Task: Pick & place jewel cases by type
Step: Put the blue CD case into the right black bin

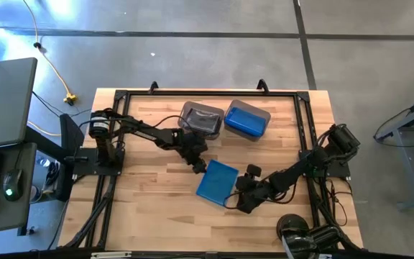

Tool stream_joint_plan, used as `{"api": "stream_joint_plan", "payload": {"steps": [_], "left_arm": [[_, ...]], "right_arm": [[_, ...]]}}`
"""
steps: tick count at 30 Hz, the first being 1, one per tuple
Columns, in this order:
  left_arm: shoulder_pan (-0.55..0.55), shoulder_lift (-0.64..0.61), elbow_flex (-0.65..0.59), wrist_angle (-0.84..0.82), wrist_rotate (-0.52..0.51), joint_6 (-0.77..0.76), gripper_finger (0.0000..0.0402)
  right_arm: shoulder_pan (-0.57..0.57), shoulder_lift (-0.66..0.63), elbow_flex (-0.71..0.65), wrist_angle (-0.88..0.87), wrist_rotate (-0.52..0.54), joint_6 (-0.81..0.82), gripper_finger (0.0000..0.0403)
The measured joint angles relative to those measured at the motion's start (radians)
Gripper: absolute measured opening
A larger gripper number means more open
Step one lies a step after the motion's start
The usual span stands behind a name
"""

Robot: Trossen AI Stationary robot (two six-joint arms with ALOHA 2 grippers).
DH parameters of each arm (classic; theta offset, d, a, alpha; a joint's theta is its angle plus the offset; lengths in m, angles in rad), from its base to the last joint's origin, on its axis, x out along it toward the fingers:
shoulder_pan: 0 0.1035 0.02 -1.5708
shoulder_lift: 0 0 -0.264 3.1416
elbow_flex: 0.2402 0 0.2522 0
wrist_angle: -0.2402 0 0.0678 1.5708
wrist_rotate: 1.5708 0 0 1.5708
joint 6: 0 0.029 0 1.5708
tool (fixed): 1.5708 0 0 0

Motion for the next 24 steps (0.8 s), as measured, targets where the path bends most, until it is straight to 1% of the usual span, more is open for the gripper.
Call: {"api": "stream_joint_plan", "payload": {"steps": [3,6,11,15,19,22,24], "left_arm": [[-0.013,0.005,0.000,0.059,-0.008,-0.042,0.0167],[-0.017,0.017,0.001,0.067,-0.010,-0.081,0.0167],[-0.037,0.061,0.003,0.111,0.018,-0.170,0.0167],[-0.049,0.070,0.002,0.119,0.020,-0.219,0.0167],[-0.053,0.073,0.019,0.102,0.033,-0.223,0.0167],[-0.053,0.074,0.064,0.060,0.078,-0.193,0.0167],[-0.053,0.067,0.106,-0.004,0.117,-0.143,0.0168]], "right_arm": [[-0.004,0.010,-0.033,0.070,0.013,-0.040,0.0201],[-0.015,0.010,-0.043,0.081,0.012,-0.051,0.0201],[-0.035,0.013,-0.046,0.122,-0.014,-0.133,0.0201],[-0.047,0.013,-0.046,0.127,-0.032,-0.145,0.0201],[-0.047,0.013,-0.046,0.129,-0.034,-0.152,0.0201],[-0.047,0.013,-0.046,0.125,-0.031,-0.144,0.0201],[-0.047,0.013,-0.045,0.109,-0.031,-0.126,0.0201]]}}
